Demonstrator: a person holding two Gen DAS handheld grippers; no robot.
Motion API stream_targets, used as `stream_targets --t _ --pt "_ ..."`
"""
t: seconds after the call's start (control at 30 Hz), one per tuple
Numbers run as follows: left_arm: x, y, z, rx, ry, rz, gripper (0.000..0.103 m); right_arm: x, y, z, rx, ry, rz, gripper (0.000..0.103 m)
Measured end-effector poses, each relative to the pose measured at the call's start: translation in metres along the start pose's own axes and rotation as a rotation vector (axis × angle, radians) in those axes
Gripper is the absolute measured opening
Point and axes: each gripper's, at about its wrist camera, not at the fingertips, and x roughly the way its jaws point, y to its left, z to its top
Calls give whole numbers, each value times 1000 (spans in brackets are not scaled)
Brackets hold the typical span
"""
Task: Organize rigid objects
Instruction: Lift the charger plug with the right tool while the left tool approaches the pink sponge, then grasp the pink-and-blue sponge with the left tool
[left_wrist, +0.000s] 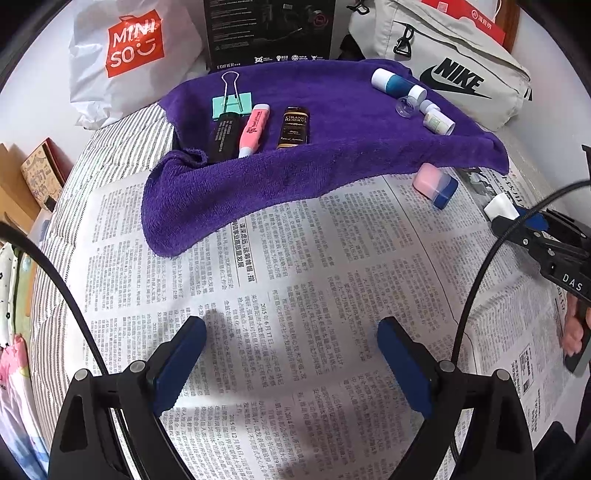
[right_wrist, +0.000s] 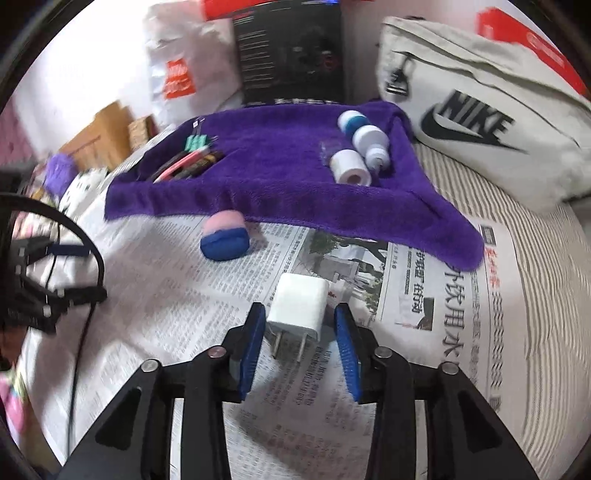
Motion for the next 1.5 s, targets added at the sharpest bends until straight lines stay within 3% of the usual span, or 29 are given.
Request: stream_targets --t 0.1,0.13,0.17,0.27,0.5,0.67,0.87,1.13,1.3,1.5 --pt "1 -2 1 4 5 -2 94 4 8 1 8 -21 -39 41" --pt "1 -2 1 7 6 -2 94 5 9 0 0 -27 -58 31" --pt "1 -3 1 10 5 -2 94 5 10 -1 -8 -32 -73 28" --pt "1 -3 0 6 -2 -7 94 2 5 -1 -13 -25 -45 28" --pt "-4 -7 -2 18 -27 -38 93 -10 -14 -7 -33 23 -82 28" --pt "-7 -21 9 77 -60 -61 93 -20 -30 -16 -10 33 -99 28" --pt "-10 -45 33 171 -105 -97 93 -23 -33 -28 -11 -13 -95 28" --pt "6 -79 61 323 -101 -124 92 -23 -35 -30 -1 -29 -83 29" --pt "17 -88 71 349 -76 -183 87 -23 -34 -30 -7 -29 -89 28" --pt "20 -93 81 375 -73 -185 86 -30 -45 -34 13 -23 -72 28"
